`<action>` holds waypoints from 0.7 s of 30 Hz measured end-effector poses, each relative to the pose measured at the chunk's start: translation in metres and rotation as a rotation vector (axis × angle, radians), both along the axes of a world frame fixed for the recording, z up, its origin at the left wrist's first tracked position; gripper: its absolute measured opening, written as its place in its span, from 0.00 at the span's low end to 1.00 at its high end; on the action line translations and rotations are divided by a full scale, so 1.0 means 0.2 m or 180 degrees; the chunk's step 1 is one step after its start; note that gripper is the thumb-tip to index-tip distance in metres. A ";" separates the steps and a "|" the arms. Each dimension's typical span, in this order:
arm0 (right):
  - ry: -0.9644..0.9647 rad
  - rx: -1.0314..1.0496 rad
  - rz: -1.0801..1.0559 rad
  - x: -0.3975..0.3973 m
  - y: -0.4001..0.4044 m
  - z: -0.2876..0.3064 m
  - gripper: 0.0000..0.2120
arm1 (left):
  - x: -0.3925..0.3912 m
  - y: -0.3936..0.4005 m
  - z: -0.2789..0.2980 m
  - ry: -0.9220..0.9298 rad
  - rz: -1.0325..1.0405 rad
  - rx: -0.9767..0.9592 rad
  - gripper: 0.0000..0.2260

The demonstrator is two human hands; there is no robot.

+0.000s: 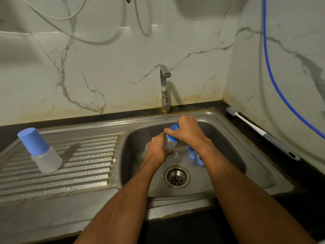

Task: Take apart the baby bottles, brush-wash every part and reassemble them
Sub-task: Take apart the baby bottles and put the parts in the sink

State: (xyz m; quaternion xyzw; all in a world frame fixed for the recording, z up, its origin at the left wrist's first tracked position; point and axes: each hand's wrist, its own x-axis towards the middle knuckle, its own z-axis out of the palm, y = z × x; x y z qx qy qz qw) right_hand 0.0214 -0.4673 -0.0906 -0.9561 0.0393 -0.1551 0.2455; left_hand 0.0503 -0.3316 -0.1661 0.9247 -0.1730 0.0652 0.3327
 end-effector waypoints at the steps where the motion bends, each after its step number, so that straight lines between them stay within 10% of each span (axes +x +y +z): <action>1: 0.0018 -0.0024 0.0073 0.00 -0.02 -0.01 0.20 | 0.00 0.00 0.00 0.0001 -0.0021 0.0035 0.30; 12: 0.0336 0.0077 0.1058 -0.01 -0.11 0.02 0.23 | -0.01 0.01 0.02 0.0221 -0.0206 -0.0040 0.28; 21: 0.0207 -0.0272 0.0083 -0.04 -0.01 -0.01 0.24 | -0.03 -0.03 0.03 0.0342 -0.0238 -0.0084 0.27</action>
